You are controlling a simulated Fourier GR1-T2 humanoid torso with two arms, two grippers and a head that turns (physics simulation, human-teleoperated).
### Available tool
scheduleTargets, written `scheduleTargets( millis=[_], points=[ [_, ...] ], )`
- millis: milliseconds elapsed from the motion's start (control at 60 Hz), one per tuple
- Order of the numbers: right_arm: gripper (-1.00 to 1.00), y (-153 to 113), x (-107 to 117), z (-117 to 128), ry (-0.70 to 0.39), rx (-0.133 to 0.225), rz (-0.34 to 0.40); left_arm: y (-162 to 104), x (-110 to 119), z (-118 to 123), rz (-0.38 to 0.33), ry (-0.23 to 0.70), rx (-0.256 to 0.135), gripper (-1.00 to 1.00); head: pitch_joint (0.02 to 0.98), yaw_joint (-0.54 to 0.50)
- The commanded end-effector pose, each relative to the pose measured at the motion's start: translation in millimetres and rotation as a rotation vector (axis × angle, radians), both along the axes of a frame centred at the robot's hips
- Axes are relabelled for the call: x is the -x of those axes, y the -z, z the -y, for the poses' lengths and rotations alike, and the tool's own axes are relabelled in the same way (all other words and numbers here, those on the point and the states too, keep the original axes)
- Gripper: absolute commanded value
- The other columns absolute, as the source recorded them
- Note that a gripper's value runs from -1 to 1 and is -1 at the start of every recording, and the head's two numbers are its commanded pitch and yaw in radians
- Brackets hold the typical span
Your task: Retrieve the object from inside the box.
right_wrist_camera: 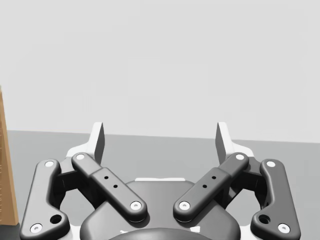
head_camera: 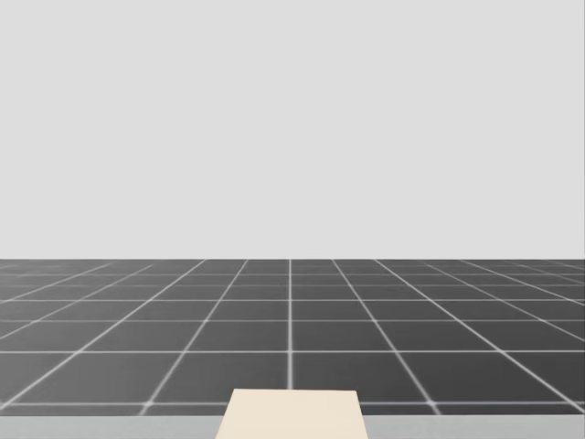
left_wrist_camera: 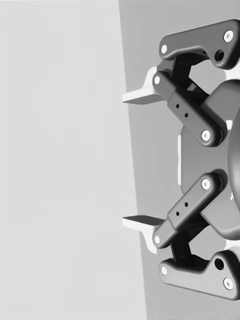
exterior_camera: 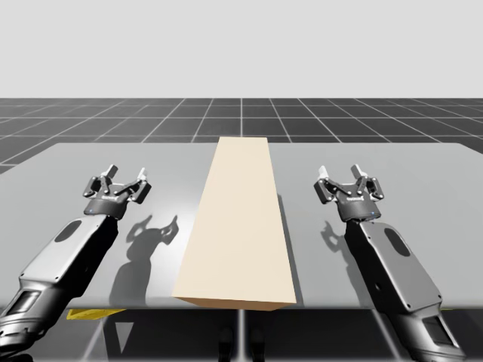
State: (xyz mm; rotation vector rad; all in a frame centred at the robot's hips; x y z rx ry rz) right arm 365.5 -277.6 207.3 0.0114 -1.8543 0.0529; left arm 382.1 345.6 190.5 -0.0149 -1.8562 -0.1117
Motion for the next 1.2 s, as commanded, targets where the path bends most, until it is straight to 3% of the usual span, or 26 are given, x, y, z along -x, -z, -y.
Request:
scheduleTargets(
  millis=[17,100,133,217,233,267,300,383,417,483,550,650,767,983,1050,1083,1200],
  points=[
    [-1.0,1.1,3.2,-2.4,-0.003,-0.002,-0.008,0.8,-0.7,0.0,0.006,-0.001,-0.015,-1.0,0.05,-0.01],
    [-1.0,1.1,3.2,-4.5,-0.043,-0.004,-0.009,1.6,-1.0,0.3,-0.004,0.002,-0.016,-1.0,0.05,-0.01],
    [-1.0,2.0,2.7,-5.0,-0.053,0.011,-0.027,3.1,-2.2,0.3,-0.03,0.017,-0.012,-1.0,0.05,-0.01],
    [-1.0,7.2,2.0,-7.9,-0.137,0.028,-0.087,10.2,-5.8,0.7,-0.132,0.067,-0.021,-1.0,0.051,-0.01],
    [-1.0,9.9,2.6,-10.0,-0.163,0.061,-0.095,13.1,-6.6,1.8,-0.169,0.091,-0.026,-1.0,0.051,-0.01],
    [-1.0,12.0,3.3,-12.2,-0.203,0.068,-0.115,15.5,-7.5,3.3,-0.185,0.102,-0.036,-1.0,0.051,-0.01],
    [-1.0,13.5,5.9,-16.5,-0.263,0.062,-0.134,18.6,-7.4,6.9,-0.242,0.171,-0.027,-1.0,0.051,-0.01],
    [-1.0,16.7,10.6,-24.4,-0.34,0.083,-0.142,24.0,-2.2,18.8,-0.293,0.3,-0.092,-1.0,0.051,-0.01],
    [-1.0,17.9,12.9,-27.9,-0.376,0.085,-0.142,25.4,1.8,25.6,-0.289,0.34,-0.138,-1.0,0.051,-0.01],
    [-1.0,20.8,16.0,-32.9,-0.43,0.103,-0.144,26.9,9.0,35.7,-0.3,0.423,-0.183,-1.0,0.052,-0.01],
    [-1.0,25.1,22.8,-42.1,-0.513,0.146,-0.146,28.3,17.8,47.1,-0.301,0.519,-0.233,-1.0,0.053,-0.01],
    [-1.0,30.8,38.2,-62.3,-0.665,0.167,-0.121,29.6,28.8,60.8,-0.308,0.63,-0.275,-1.0,0.055,-0.01],
    [-1.0,34.6,53.7,-79.9,-0.773,0.192,-0.098,29.7,35.4,71.5,-0.301,0.685,-0.292,-1.0,0.058,-0.01],
    [-1.0,39.3,70.6,-96.9,-0.846,0.189,-0.102,34.1,38.4,80.6,-0.308,0.709,-0.32,-1.0,0.063,-0.02],
    [-1.0,44.4,67.5,-95.7,-0.869,0.157,-0.117,35.6,38.2,82.2,-0.312,0.712,-0.322,-1.0,0.067,-0.02],
    [-1.0,48.0,66.6,-96.1,-0.867,0.117,-0.12,37.1,38.1,83.5,-0.316,0.714,-0.329,-1.0,0.071,-0.03],
    [-1.0,55.3,61.5,-100.4,-0.921,0.111,-0.13,40.0,38.3,87.9,-0.32,0.724,-0.343,-1.0,0.078,-0.04]
  ],
)
